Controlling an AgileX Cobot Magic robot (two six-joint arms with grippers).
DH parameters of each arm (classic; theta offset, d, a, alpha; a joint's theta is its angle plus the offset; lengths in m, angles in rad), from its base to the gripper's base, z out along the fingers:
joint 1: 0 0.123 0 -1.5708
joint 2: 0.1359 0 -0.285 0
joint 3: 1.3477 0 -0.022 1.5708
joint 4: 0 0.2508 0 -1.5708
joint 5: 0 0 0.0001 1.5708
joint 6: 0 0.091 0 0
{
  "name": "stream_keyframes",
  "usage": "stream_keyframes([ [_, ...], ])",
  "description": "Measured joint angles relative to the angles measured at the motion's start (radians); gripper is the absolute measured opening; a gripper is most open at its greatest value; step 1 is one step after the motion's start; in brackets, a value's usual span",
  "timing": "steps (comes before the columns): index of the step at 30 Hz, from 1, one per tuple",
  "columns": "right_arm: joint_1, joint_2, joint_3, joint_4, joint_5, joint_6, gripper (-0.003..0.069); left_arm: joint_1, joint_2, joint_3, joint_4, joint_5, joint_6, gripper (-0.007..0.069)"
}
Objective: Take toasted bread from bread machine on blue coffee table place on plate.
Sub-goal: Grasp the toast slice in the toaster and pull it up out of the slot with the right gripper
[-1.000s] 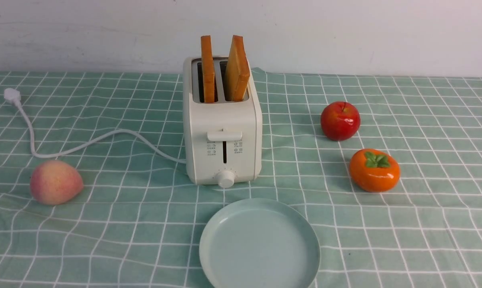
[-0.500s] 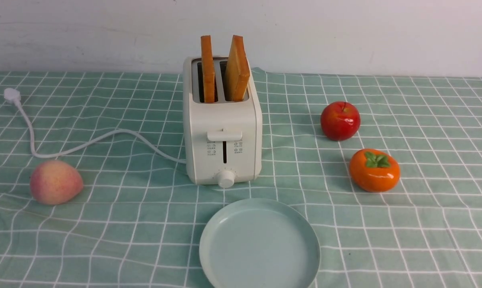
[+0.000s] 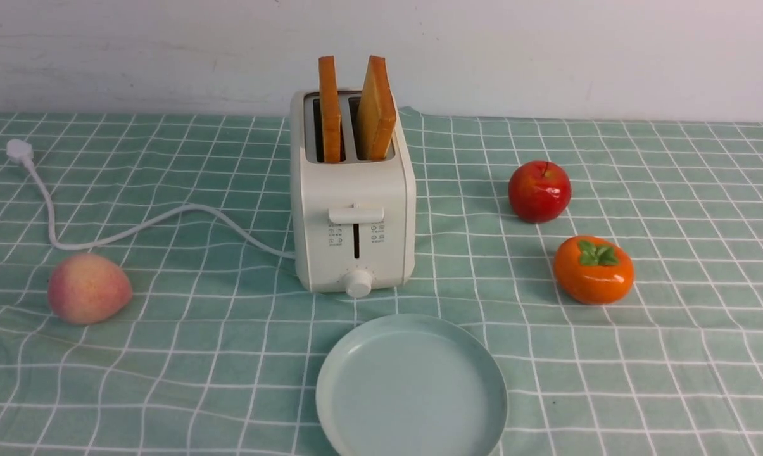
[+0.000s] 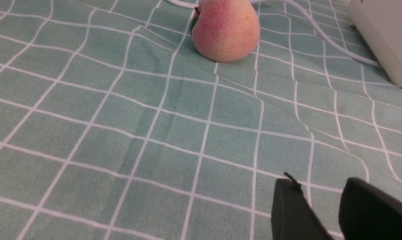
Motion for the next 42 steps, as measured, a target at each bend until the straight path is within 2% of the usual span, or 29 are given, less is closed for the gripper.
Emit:
stream_keyframes([
  [3,0.000,0.000,0.000,0.000,-0.018,0.000,0.0240,0.000,0.000,0.000,0.005,-0.018,0.000,0.0225],
  [6,0.000,0.000,0.008,-0.007,-0.104,0.000,0.0240,0.000,0.000,0.000,0.005,-0.079,0.000,0.0227],
  [8,0.000,0.000,0.008,-0.009,-0.189,0.000,0.0240,0.000,0.000,0.000,0.005,-0.133,0.000,0.0228],
  [9,0.000,0.000,0.008,-0.013,-0.304,0.000,0.0240,0.000,0.000,0.000,0.005,-0.214,0.000,0.0230],
  [12,0.000,0.000,0.008,-0.013,-0.489,0.000,0.0240,0.000,0.000,0.000,0.005,-0.317,0.000,0.0234],
  [18,0.000,0.000,0.008,-0.013,-0.741,0.001,0.0240,0.000,0.000,0.001,0.003,-0.388,-0.001,0.0236],
  [20,0.000,0.000,0.008,-0.013,-0.788,0.009,0.0240,0.000,0.000,0.001,-0.009,-0.425,-0.018,0.0236],
  [24,0.000,0.000,0.007,0.046,-0.894,0.136,0.0240,0.000,0.000,0.001,-0.095,-0.676,-0.201,0.0237],
  [25,0.000,0.006,-0.004,0.080,-0.893,0.178,0.0240,0.000,0.000,0.001,-0.096,-0.757,-0.224,0.0237],
  [27,0.000,0.037,-0.066,0.143,-0.883,0.236,0.0240,0.000,0.001,-0.030,-0.073,-0.815,-0.246,0.0237],
  [31,0.000,0.170,-0.335,0.221,-0.835,0.265,0.0240,0.000,0.082,-0.256,0.028,-0.765,-0.257,0.0237],
  [34,0.000,0.336,-0.633,0.214,-0.702,0.232,0.0240,0.000,0.234,-0.527,0.113,-0.610,-0.257,0.0237],
  [35,0.000,0.360,-0.653,0.212,-0.689,0.224,0.0240,0.000,0.246,-0.527,0.113,-0.596,-0.257,0.0237],
  [36,0.000,0.420,-0.756,0.194,-0.618,0.202,0.0240,0.001,0.308,-0.612,0.131,-0.518,-0.257,0.0237],
  [37,0.000,0.470,-0.857,0.181,-0.531,0.185,0.0240,0.001,0.359,-0.692,0.140,-0.429,-0.257,0.0237],
  [38,0.000,0.572,-1.008,0.142,-0.370,0.149,0.0240,0.001,0.477,-0.807,0.149,-0.273,-0.257,0.0237],
  [39,0.000,0.585,-1.025,0.138,-0.349,0.146,0.0240,0.001,0.490,-0.820,0.149,-0.253,-0.257,0.0237],
  [41,0.000,0.764,-1.219,0.081,-0.052,0.093,0.0240,0.001,0.645,-0.943,0.156,-0.025,-0.257,0.0237],
  [42,0.000,0.776,-1.242,0.070,-0.033,0.089,0.0240,0.001,0.665,-0.953,0.156,0.001,-0.257,0.0237],
])
